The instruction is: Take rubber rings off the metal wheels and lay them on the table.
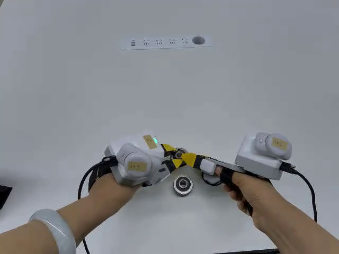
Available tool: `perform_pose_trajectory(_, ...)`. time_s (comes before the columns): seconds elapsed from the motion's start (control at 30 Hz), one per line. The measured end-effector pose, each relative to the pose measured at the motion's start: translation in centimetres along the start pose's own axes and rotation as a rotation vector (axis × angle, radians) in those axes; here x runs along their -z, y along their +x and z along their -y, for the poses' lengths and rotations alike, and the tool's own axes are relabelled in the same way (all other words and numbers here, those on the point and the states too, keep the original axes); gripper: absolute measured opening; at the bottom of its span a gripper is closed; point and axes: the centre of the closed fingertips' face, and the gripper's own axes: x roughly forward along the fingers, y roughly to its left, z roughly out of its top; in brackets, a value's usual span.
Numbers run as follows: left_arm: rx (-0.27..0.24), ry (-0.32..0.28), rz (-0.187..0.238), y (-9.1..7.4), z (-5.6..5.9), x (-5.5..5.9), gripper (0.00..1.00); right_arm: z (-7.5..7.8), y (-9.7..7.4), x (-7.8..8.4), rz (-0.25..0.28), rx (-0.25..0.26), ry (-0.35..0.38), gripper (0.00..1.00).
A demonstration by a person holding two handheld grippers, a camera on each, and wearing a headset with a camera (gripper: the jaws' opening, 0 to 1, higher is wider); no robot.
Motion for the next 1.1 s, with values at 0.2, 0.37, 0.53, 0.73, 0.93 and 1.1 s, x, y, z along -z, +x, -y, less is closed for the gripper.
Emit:
perform_pose_trajectory(0.2, 0.000, 0.000, -0.001, 0.01, 0.00, 0.01, 0.13, 0.13, 0.32, 0.08, -0.002, -0.002, 0.012, 0.19)
perform_pose_trajectory(0.37, 0.002, 0.002, 0.000, 0.02, 0.01, 0.03, 0.13, 0.01, -0.02, -0.11, 0.002, 0.000, 0.010, 0.19)
perform_pose_trajectory(0.53, 0.001, 0.002, 0.000, 0.03, 0.01, 0.03, 0.13, -0.06, -0.11, -0.28, 0.004, -0.002, 0.001, 0.15)
perform_pose_trajectory(0.73, 0.002, 0.003, -0.001, -0.01, 0.02, 0.02, 0.13, 0.45, -0.17, -0.26, -0.001, 0.024, -0.019, 0.07)
perform_pose_trajectory(0.93, 0.002, 0.003, -0.001, -0.01, 0.01, 0.03, 0.13, 0.62, -0.12, -0.25, -0.005, 0.030, -0.031, 0.05)
perform_pose_trajectory(1.1, 0.002, 0.002, -0.002, -0.02, 0.01, 0.01, 0.13, 0.72, -0.11, -0.24, -0.005, 0.035, -0.038, 0.03)
